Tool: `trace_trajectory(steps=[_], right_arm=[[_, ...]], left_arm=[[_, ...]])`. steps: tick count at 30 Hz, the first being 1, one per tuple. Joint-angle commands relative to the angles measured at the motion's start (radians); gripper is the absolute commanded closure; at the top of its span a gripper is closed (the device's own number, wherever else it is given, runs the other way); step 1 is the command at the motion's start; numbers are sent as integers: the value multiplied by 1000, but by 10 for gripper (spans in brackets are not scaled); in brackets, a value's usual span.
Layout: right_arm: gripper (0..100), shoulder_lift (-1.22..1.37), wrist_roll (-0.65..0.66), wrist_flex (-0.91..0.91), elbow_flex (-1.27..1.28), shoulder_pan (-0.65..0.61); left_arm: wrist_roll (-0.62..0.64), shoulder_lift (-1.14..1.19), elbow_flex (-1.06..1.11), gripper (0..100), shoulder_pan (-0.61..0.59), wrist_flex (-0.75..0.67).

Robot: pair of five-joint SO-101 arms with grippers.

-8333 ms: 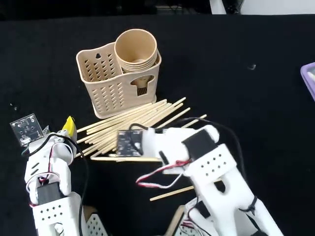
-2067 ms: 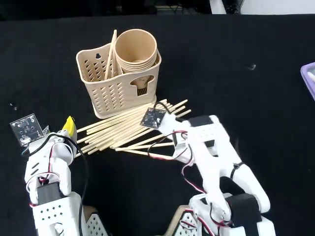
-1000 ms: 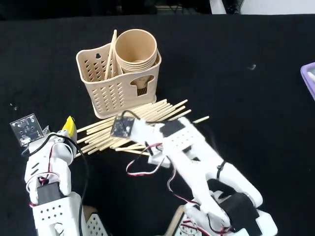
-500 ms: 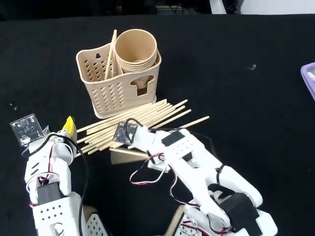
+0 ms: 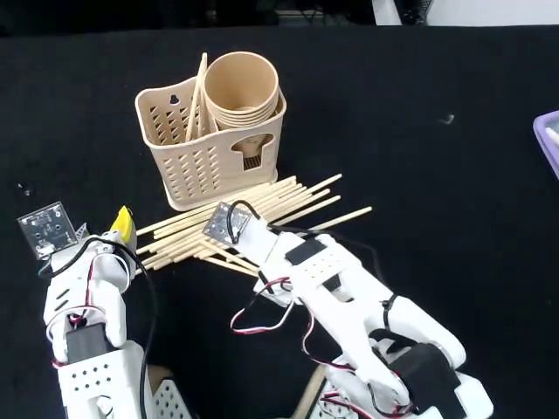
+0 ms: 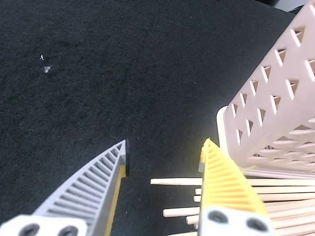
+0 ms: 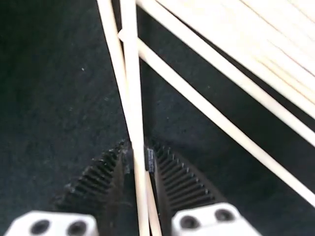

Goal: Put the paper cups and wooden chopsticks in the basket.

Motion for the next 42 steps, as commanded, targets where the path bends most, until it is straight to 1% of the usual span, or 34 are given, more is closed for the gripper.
trace_trajectory(steps=[1,3,5,7,9,17,20,24,26,28,31,39,42], right_arm=[[988,-10,-15,-25,8,-14],[988,-33,-14,-14,19,-17],[988,-90,-14,-3,53,-51],[988,-180,-14,-2,104,-95],[988,-289,-14,8,151,-112],[988,-664,-14,230,189,-114],[988,-794,-14,301,174,-112],[988,-937,-20,384,85,-112],[988,-977,-72,394,2,-112],[988,-978,-110,394,-97,-112],[988,-918,-121,368,-234,-112],[988,-565,-130,141,-518,-112],[988,-455,-236,26,-627,-110]], left_arm=[[-9,-5,25,762,-2,8],[-9,-12,24,762,-2,40],[-9,-12,21,762,-2,52],[-9,-12,21,762,-2,52],[-11,-12,22,761,-2,52],[-11,-12,24,759,-1,49],[-11,-12,24,760,-1,37],[-11,-12,24,761,-1,37],[-11,-12,24,761,-1,37],[-11,-12,24,761,-1,37],[-11,-12,24,761,-2,37],[-11,-12,24,761,-2,37],[-11,-12,24,761,-2,37]])
